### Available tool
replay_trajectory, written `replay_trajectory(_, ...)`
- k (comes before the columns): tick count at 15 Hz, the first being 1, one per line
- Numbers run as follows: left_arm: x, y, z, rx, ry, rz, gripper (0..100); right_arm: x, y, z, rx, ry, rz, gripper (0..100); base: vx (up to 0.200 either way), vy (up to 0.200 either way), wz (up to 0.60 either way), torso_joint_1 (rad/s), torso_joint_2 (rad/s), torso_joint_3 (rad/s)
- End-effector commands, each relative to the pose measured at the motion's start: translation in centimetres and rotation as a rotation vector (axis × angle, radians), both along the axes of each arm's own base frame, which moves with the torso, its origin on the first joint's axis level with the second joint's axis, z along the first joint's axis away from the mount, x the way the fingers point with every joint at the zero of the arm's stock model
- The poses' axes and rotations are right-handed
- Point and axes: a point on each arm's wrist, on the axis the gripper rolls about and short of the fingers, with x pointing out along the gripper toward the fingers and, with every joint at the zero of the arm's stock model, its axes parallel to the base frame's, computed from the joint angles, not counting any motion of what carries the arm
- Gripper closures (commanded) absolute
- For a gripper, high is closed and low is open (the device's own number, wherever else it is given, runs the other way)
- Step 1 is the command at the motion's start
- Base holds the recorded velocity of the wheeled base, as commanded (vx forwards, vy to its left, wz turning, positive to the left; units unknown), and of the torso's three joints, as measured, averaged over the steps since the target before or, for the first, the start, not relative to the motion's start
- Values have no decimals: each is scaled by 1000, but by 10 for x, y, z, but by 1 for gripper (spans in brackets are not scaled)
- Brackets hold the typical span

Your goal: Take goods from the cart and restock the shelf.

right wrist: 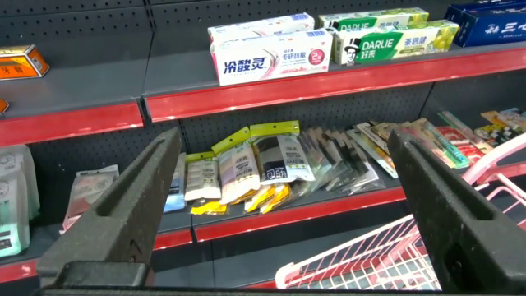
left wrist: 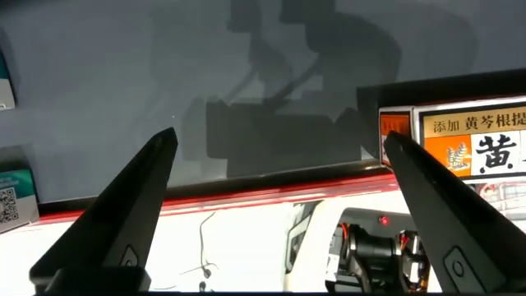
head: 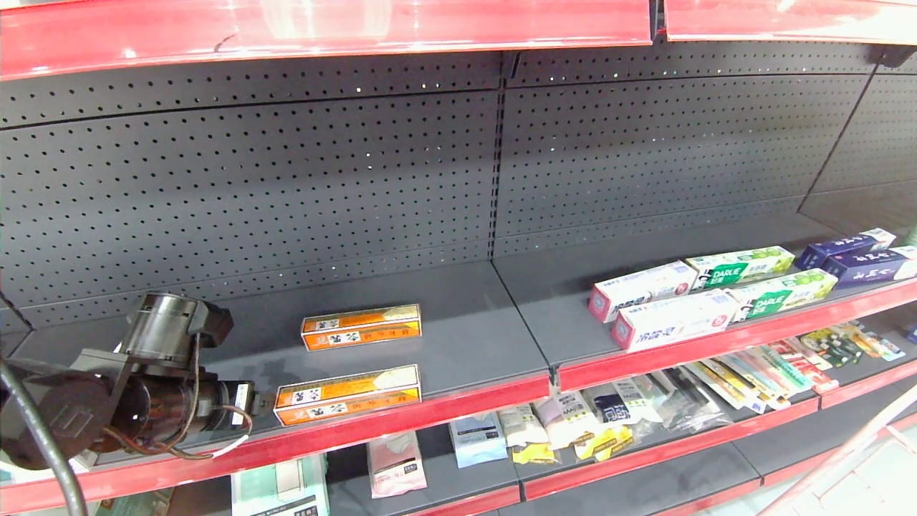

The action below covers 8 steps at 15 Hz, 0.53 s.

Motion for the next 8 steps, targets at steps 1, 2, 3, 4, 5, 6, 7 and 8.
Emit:
replay_trajectory(1,-2,1,4,1,-17,1,0,0,0,0,0,1,0,0,0,0,0,0,0,0)
replay_trajectory(2,-4,2,7,1,-25,-1,0,0,0,0,0,1,2,0,0,0,0,0,0,0)
replay_trajectory(3,-8,4,13,5,-47,-7,0,0,0,0,0,1,0,0,0,0,0,0,0,0)
replay_trajectory(4,-14,8,22,17,-69,-21,0,0,0,0,0,1,2,0,0,0,0,0,0,0)
replay_trajectory(5,-28,14,37,29,-103,-78,0,0,0,0,0,1,2,0,0,0,0,0,0,0)
replay_trajectory(6,-49,19,55,27,-143,-161,0,0,0,0,0,1,2,0,0,0,0,0,0,0)
replay_trajectory(7,-74,22,72,19,-191,-234,0,0,0,0,0,1,0,0,0,0,0,0,0,0)
replay_trajectory(8,-105,23,82,4,-256,-276,0,0,0,0,0,1,2,0,0,0,0,0,0,0)
